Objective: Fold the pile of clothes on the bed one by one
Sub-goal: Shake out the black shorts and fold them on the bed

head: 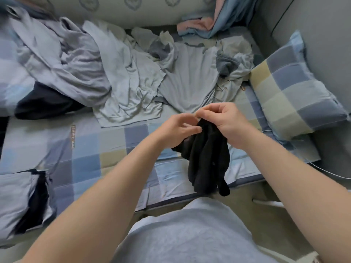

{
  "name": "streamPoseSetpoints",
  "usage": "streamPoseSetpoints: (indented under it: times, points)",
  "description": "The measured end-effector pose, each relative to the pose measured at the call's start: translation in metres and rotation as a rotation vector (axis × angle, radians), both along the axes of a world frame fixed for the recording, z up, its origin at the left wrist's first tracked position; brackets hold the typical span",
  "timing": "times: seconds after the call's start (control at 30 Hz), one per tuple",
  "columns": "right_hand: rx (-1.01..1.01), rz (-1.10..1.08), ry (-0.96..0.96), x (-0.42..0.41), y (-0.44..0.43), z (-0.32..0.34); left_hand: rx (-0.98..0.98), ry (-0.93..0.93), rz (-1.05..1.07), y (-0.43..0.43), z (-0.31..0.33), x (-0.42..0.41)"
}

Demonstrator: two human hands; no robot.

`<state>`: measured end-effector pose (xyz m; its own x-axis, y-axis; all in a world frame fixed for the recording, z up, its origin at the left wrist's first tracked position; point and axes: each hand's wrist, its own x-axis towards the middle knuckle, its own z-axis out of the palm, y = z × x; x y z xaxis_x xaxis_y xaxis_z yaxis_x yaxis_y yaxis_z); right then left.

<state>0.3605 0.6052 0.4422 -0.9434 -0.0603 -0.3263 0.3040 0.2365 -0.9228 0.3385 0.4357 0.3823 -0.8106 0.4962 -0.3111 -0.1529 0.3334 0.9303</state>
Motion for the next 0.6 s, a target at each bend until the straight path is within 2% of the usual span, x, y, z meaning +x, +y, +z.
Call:
streamPoseSetpoints:
  times: [0.07,0.17,0.27,0.33,0.4,0.43,0.53,0.6]
  points:
    - [-0.032,0.039,0.018,0.012,-0.02,0.021,0.004,0.06,0.063,-0.029,0.017,0.01]
    - [-0.005,0.216,-0.013,0.026,-0.041,0.049,0.056,0.125,0.167,-0.077,0.04,0.017]
    - [0.26,0.35,-0.052,0.029,-0.052,0.049,0.188,0.094,0.266,-0.108,0.067,0.026]
    - [0.429,0.366,-0.072,0.031,-0.052,0.028,0.237,0.137,0.386,-0.12,0.086,0.029]
    - [0.477,0.356,-0.101,0.036,-0.049,0.005,0.242,0.209,0.496,-0.131,0.1,0.028]
    - [0.399,0.322,-0.107,0.038,-0.046,-0.004,0.22,0.231,0.543,-0.136,0.105,0.027]
    - [-0.099,0.115,-0.115,0.035,-0.039,0.0,0.017,0.263,0.575,-0.149,0.112,0.022]
    - [-0.206,0.081,-0.025,0.024,-0.032,0.016,-0.113,0.221,0.455,-0.147,0.114,0.021]
